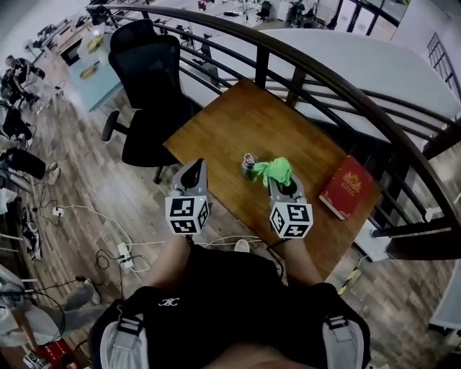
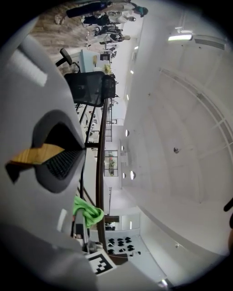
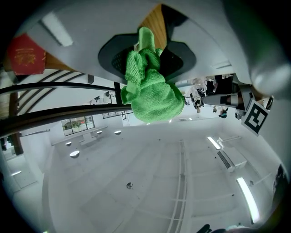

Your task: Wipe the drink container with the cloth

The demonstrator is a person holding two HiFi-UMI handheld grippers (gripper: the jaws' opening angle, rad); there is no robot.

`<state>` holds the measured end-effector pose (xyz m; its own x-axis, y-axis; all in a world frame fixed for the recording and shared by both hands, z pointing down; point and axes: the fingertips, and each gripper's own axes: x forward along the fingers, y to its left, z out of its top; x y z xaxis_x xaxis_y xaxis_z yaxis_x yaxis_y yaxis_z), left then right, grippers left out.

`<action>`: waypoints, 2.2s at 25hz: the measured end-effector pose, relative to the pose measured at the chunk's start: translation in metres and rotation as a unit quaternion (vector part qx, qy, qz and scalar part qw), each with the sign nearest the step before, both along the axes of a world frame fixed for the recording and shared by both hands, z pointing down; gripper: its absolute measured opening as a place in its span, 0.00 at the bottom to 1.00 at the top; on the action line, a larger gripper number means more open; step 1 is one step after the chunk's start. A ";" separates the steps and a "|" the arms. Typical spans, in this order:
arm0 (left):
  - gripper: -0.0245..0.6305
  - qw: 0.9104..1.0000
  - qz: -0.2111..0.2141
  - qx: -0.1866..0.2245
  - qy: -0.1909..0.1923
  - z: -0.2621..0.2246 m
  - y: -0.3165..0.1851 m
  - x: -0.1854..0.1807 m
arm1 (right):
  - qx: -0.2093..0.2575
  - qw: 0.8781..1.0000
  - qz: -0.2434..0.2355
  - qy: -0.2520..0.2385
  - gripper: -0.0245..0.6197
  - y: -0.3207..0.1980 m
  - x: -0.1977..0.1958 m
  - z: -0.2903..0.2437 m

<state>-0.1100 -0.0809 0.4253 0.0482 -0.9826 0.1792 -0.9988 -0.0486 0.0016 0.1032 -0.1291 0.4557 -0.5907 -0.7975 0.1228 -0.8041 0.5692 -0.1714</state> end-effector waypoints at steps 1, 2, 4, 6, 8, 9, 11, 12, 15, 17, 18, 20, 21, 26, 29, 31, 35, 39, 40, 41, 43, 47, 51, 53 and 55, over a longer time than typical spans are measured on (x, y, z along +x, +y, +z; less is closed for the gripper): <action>0.12 1.000 0.004 -0.005 -0.009 0.004 -0.006 0.001 | 0.000 1.000 -0.001 -0.001 0.19 -0.003 0.000 0.001; 0.12 1.000 0.010 -0.009 -0.019 0.008 -0.011 0.001 | 0.000 1.000 -0.001 -0.003 0.19 -0.007 0.000 0.002; 0.12 0.999 0.029 -0.015 -0.035 0.017 -0.021 0.005 | -0.005 1.000 0.003 -0.006 0.19 -0.013 0.002 0.005; 0.12 0.998 0.051 -0.016 -0.041 0.022 -0.029 0.011 | -0.012 1.000 0.014 -0.003 0.19 -0.018 0.006 0.010; 0.12 0.996 0.072 -0.013 -0.041 0.023 -0.037 0.015 | -0.018 1.000 0.025 0.002 0.19 -0.023 0.008 0.013; 0.12 0.996 0.081 -0.013 -0.039 0.024 -0.042 0.016 | -0.020 0.999 0.029 0.004 0.19 -0.027 0.007 0.014; 0.12 0.995 0.095 -0.019 -0.034 0.030 -0.053 0.015 | -0.024 0.999 0.034 0.007 0.19 -0.035 0.004 0.016; 0.12 0.994 0.101 -0.025 -0.031 0.034 -0.058 0.013 | -0.027 0.999 0.036 0.008 0.19 -0.037 0.002 0.018; 0.12 0.992 0.121 -0.038 -0.027 0.043 -0.072 0.009 | -0.031 0.998 0.044 0.013 0.19 -0.041 -0.003 0.020; 0.12 0.989 0.139 -0.046 -0.032 0.048 -0.081 0.009 | -0.032 0.998 0.056 0.021 0.19 -0.044 -0.004 0.019; 0.12 0.987 0.149 -0.051 -0.034 0.052 -0.084 0.010 | -0.033 0.997 0.063 0.023 0.19 -0.044 -0.003 0.019; 0.12 0.983 0.172 -0.061 -0.027 0.059 -0.090 0.014 | -0.033 0.996 0.077 0.025 0.19 -0.046 -0.001 0.017; 0.12 0.980 0.187 -0.067 -0.020 0.062 -0.094 0.018 | -0.034 0.996 0.083 0.026 0.19 -0.047 0.000 0.017; 0.17 0.956 0.272 -0.105 -0.005 0.085 -0.108 0.046 | -0.041 0.992 0.117 0.029 0.19 -0.050 0.013 0.023; 0.32 0.935 0.328 -0.135 -0.015 0.103 -0.107 0.067 | -0.050 0.989 0.139 0.033 0.19 -0.048 0.022 0.030; 0.37 0.921 0.357 -0.154 -0.025 0.115 -0.105 0.080 | -0.058 0.986 0.150 0.035 0.19 -0.045 0.028 0.035; 0.44 0.896 0.396 -0.191 -0.057 0.145 -0.106 0.098 | -0.066 0.983 0.170 0.034 0.19 -0.040 0.038 0.038; 0.47 0.878 0.421 -0.213 -0.086 0.175 -0.113 0.107 | -0.070 0.980 0.183 0.044 0.19 -0.034 0.042 0.041; 0.48 0.873 0.426 -0.216 -0.096 0.183 -0.115 0.108 | -0.072 0.979 0.185 0.045 0.19 -0.032 0.043 0.042; 0.49 0.869 0.431 -0.221 -0.104 0.188 -0.116 0.110 | -0.074 0.978 0.188 0.046 0.19 -0.030 0.044 0.044; 0.51 0.862 0.437 -0.235 -0.108 0.195 -0.118 0.113 | -0.078 0.977 0.194 0.047 0.19 -0.027 0.046 0.046; 0.53 0.852 0.449 -0.243 -0.112 0.211 -0.127 0.116 | -0.082 0.974 0.204 0.052 0.19 -0.022 0.049 0.048; 0.53 0.839 0.469 -0.248 -0.121 0.222 -0.128 0.122 | -0.081 0.973 0.206 0.061 0.19 -0.022 0.047 0.049; 0.53 0.835 0.474 -0.253 -0.121 0.226 -0.128 0.125 | -0.081 0.973 0.205 0.061 0.19 -0.023 0.045 0.049; 0.53 0.834 0.475 -0.258 -0.110 0.229 -0.128 0.128 | -0.081 0.974 0.204 0.060 0.19 -0.024 0.044 0.048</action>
<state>0.0181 -0.2091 0.6543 0.6720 -0.3088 0.6731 -0.4881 -0.8682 0.0891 0.1468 -0.1529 0.5037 -0.2030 -0.9270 0.3153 -0.9773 0.1720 -0.1235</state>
